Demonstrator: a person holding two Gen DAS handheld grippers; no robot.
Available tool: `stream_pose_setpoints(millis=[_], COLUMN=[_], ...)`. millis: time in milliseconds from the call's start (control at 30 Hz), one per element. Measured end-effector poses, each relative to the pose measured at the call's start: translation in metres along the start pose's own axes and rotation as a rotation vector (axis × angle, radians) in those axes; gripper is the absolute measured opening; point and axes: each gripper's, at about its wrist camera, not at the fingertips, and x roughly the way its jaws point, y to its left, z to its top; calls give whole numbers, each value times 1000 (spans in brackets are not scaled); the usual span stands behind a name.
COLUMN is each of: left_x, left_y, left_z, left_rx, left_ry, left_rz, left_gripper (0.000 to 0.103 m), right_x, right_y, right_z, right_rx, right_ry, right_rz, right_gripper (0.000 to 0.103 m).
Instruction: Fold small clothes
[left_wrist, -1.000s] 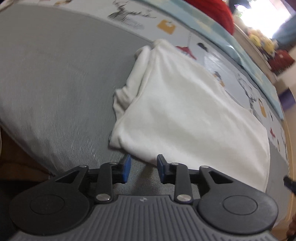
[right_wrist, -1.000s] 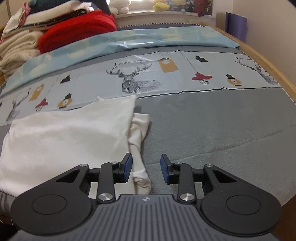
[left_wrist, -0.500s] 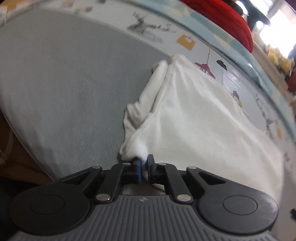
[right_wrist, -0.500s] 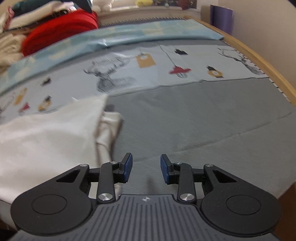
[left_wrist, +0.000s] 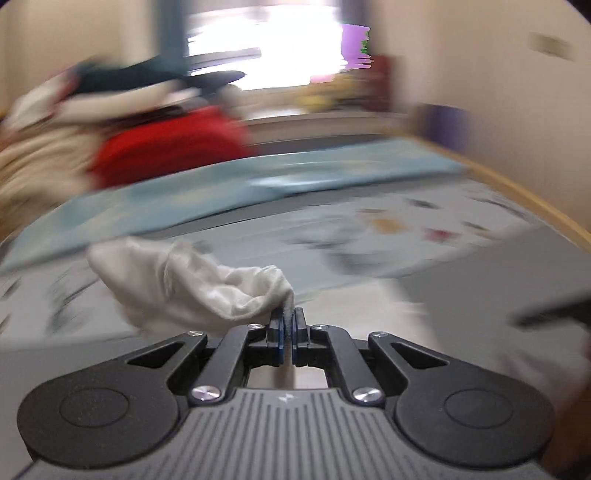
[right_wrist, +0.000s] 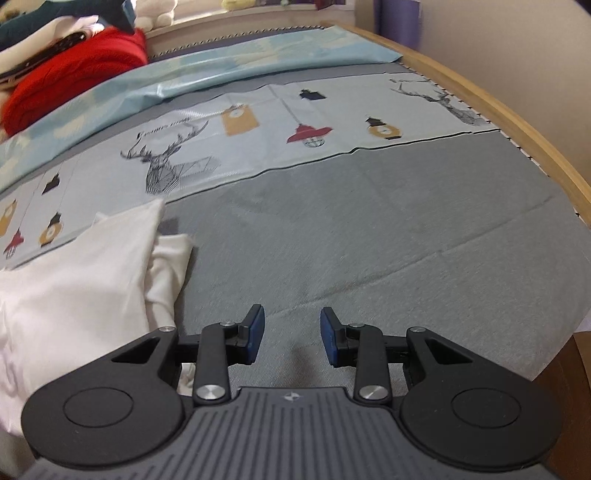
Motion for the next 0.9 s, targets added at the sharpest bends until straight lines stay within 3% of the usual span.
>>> stream_pose_setpoints(millis=[133,233,267,367,433,600,700,833,900], left_x=[21,44,49,44,41,37,28,27,27], left_y=[-72,-96,-96,-67,-34,44,81,103,105], left_z=[-15,-34,-38,-41,-38,-29,-30,-43,-54], left_rx=[93,97,101,69,34,65,52,3,-22], left_ry=[57,193,230,208,203,212,223,219,221], left_rz=[-238,-426,-448,-418,-392,-258,-226,-231,-234], left_gripper=[5,12,15,22,25,26,27,40,42], right_x=[0,-1,-2,-2,-1,12,24,37,36], right_y=[-13,-21,-23,-20,-13,17,36,49,48], right_z=[2,3,4,3,4,4,-2,-9,-14], right_rx=[38,67,74,79,71,33,-2,-14,-5], right_ry=[-19,-32,-35,-30,-12,92,178,255,266], right_rz=[-14,-7,4,64,148,332,359,323,324], right_gripper=[35,34,34,34,35,35,36,36,14])
